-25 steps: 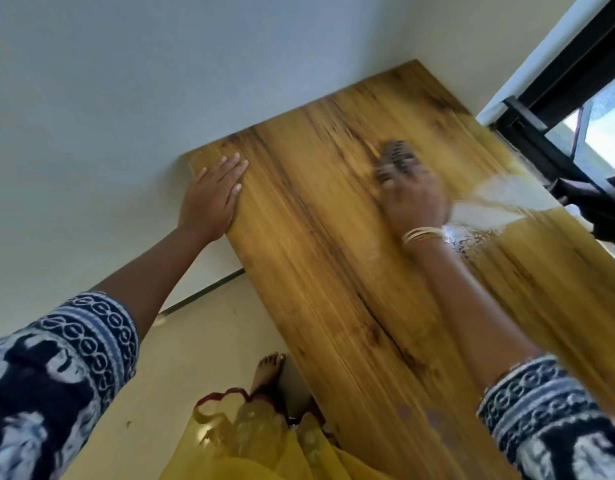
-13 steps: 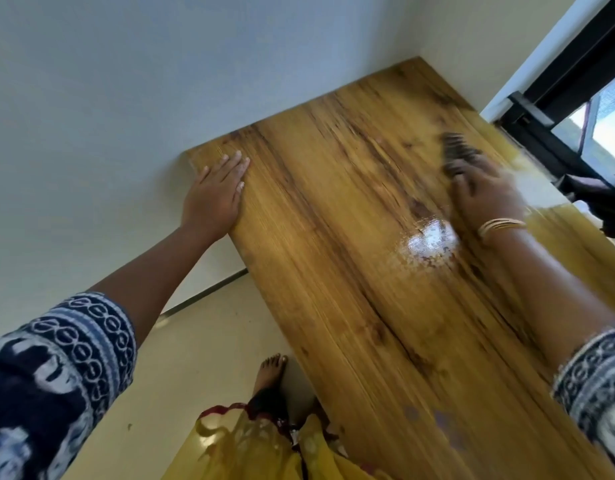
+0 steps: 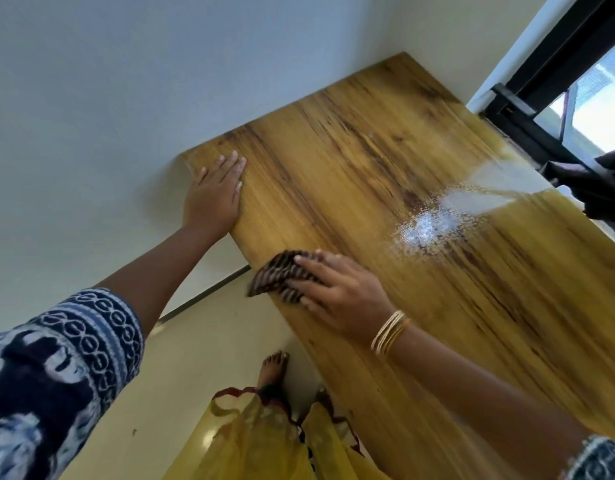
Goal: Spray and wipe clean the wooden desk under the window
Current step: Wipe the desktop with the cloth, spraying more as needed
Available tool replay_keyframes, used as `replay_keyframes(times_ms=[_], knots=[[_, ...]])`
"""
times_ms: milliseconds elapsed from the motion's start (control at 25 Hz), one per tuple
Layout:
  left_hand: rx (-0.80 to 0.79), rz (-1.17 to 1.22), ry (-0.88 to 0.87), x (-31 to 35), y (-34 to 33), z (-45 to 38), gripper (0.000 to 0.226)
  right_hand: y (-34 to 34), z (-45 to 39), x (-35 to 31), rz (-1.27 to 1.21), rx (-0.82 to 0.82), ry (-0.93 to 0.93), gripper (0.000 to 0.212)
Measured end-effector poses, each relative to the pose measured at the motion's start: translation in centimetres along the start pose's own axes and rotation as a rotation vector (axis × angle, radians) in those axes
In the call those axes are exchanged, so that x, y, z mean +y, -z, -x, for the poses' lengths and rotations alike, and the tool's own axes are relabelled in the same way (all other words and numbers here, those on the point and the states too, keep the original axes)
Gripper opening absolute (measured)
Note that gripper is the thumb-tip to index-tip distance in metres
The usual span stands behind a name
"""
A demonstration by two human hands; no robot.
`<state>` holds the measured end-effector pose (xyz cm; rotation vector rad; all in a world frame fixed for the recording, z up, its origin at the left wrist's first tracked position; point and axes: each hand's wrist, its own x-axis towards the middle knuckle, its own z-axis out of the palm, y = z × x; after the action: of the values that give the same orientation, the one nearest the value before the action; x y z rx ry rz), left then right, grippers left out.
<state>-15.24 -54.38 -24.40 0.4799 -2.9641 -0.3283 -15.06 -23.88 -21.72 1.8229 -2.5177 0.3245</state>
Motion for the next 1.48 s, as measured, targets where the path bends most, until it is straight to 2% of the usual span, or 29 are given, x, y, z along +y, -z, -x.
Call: replay_keyframes(times_ms=[80, 240, 320, 360, 440, 520, 600, 640, 720, 760, 800, 880, 960, 1000, 1080, 1160, 1200, 1280, 1360, 1440, 1480], knots=[[0.009, 0.012, -0.012, -0.1, 0.0, 0.0, 0.048, 0.9, -0.6, 6.3, 0.039, 0.071, -0.123, 0.034], [0.025, 0.012, -0.038, -0.3, 0.0, 0.1, 0.048, 4.7, 1.8, 20.9, 0.185, 0.196, -0.797, 0.038], [0.021, -0.015, -0.039, -0.1, 0.0, 0.1, 0.048, 5.3, 2.2, 23.3, 0.162, 0.210, -1.094, 0.042], [0.008, -0.049, -0.031, 0.1, 0.1, 0.1, 0.048, 5.4, 1.4, 22.3, 0.156, 0.201, -1.142, 0.043], [-0.009, -0.144, -0.037, 0.9, 0.5, -0.1, 0.048, 5.3, -0.4, 17.9, 0.155, 0.192, -1.006, 0.040], [-0.019, -0.196, -0.117, 2.0, 1.0, -0.1, 0.048, 4.7, -0.7, 11.4, 0.093, 0.222, -0.709, 0.033], [-0.018, -0.144, -0.220, 3.8, 1.1, 0.3, 0.047, 2.6, 1.7, 2.8, 0.036, 0.183, -0.354, 0.030], [-0.025, -0.088, -0.272, 5.2, 1.1, 0.8, 0.047, 1.6, 3.6, -0.6, 0.026, 0.114, -0.169, 0.031], [-0.078, 0.028, -0.364, 9.3, 0.4, 2.1, 0.049, 1.6, 6.1, -0.8, 0.023, 0.033, 0.036, 0.031], [-0.120, 0.087, -0.390, 11.5, 0.0, 2.9, 0.049, 2.1, 6.7, 2.2, 0.039, 0.067, 0.014, 0.032], [-0.161, 0.138, -0.405, 13.6, -0.5, 3.8, 0.050, 2.8, 7.2, 6.0, 0.083, 0.140, -0.102, 0.034], [-0.198, 0.146, -0.410, 16.5, -1.8, 5.6, 0.054, 4.8, 9.4, 15.3, 0.198, 0.265, -0.482, 0.041], [-0.165, 0.043, -0.392, 17.5, -2.7, 6.6, 0.057, 6.7, 13.7, 23.6, 0.241, 0.258, -0.845, 0.047], [-0.151, 0.015, -0.375, 17.5, -2.9, 6.6, 0.058, 7.3, 15.5, 25.9, 0.217, 0.259, -0.953, 0.047], [-0.150, 0.003, -0.361, 17.6, -2.8, 6.4, 0.057, 7.4, 15.7, 26.5, 0.183, 0.256, -1.018, 0.047], [-0.147, -0.010, -0.351, 17.9, -2.7, 6.5, 0.057, 7.3, 13.6, 21.5, 0.215, 0.269, -0.915, 0.043], [-0.148, -0.017, -0.349, 17.9, -2.6, 6.5, 0.057, 6.8, 12.7, 17.8, 0.191, 0.293, -0.802, 0.038], [-0.164, -0.021, -0.346, 17.8, -2.6, 6.5, 0.056, 4.8, 11.9, 8.9, 0.068, 0.259, -0.481, 0.031], [-0.169, -0.032, -0.344, 17.9, -2.5, 6.4, 0.055, 2.8, 12.6, 0.2, 0.011, 0.096, -0.109, 0.032], [-0.174, -0.032, -0.334, 17.9, -2.5, 6.4, 0.054, 2.3, 13.2, -1.1, -0.035, 0.017, 0.059, 0.032], [-0.174, -0.027, -0.330, 18.0, -2.6, 6.5, 0.054, 2.9, 13.2, 1.2, 0.013, 0.072, 0.049, 0.030]])
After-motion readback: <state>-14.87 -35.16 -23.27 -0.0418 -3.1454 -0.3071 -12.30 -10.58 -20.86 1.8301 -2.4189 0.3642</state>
